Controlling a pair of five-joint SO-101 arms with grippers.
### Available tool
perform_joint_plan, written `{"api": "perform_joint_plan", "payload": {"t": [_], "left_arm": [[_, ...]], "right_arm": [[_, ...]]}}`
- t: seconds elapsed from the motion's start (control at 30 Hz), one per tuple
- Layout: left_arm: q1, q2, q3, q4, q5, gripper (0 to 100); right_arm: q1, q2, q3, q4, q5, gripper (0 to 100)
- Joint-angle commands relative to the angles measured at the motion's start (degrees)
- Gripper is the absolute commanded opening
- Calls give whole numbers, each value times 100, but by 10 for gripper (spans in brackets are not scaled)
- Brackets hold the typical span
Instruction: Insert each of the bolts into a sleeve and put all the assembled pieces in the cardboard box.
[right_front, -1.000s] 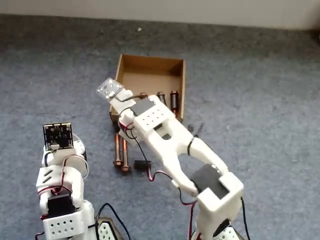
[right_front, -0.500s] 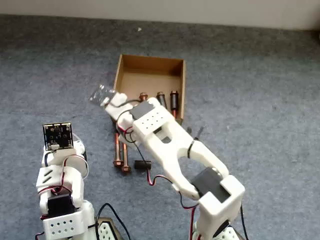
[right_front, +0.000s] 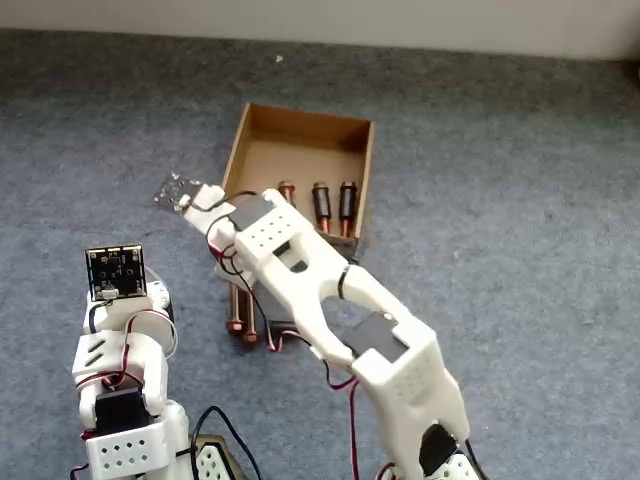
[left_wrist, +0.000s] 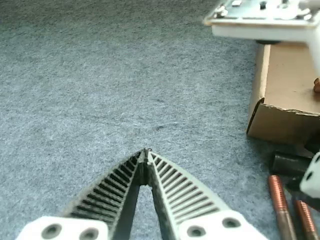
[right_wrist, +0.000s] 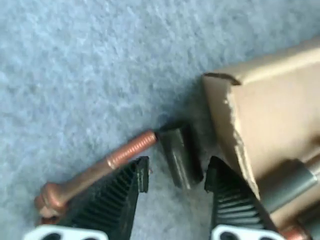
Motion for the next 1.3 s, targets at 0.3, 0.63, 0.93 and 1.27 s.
{"api": "perform_joint_plan", "payload": {"t": [0.3, 0.63, 0.93, 1.27], "left_arm": [[-31, -57, -92, -123, -44, 21], [-31, -57, -92, -114, -44, 21], [-31, -57, -92, -114, -44, 21], [-31, -57, -92, -114, -44, 21]], "right_arm": [[31, 760, -971, -57, 53, 103], [479, 760, -1015, 822, 44, 94], [576, 769, -980, 1191, 343, 159], [778, 778, -980, 1490, 615, 159]]}}
